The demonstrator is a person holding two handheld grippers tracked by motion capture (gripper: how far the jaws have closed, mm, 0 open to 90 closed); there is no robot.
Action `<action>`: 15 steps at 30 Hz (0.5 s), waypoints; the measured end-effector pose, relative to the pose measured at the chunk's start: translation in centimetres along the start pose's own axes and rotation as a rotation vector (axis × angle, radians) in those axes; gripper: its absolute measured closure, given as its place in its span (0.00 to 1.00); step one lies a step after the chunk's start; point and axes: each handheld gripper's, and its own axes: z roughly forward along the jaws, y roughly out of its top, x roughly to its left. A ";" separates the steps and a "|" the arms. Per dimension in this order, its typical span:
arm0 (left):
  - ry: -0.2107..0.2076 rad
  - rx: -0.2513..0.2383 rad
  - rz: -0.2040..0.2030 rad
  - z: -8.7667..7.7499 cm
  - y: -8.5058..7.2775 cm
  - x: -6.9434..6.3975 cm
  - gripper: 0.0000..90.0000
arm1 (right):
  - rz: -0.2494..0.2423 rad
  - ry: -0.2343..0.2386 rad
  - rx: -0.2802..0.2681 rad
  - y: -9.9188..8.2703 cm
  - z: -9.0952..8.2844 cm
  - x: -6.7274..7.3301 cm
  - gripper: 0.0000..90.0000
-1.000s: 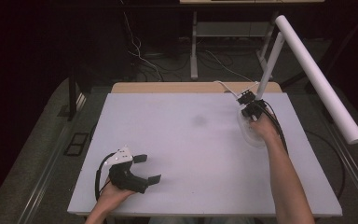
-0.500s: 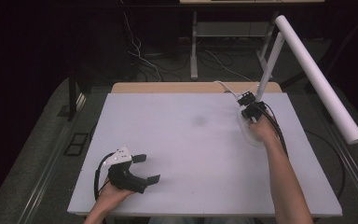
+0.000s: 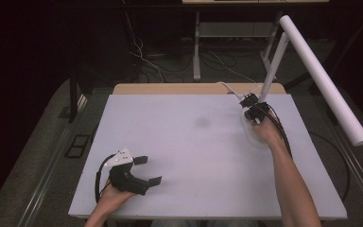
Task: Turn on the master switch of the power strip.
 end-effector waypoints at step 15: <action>-0.004 0.000 -0.003 0.0 0.0 0.1 0.01 | -0.002 0.023 -0.053 0.7 -1.6 1.8 0.95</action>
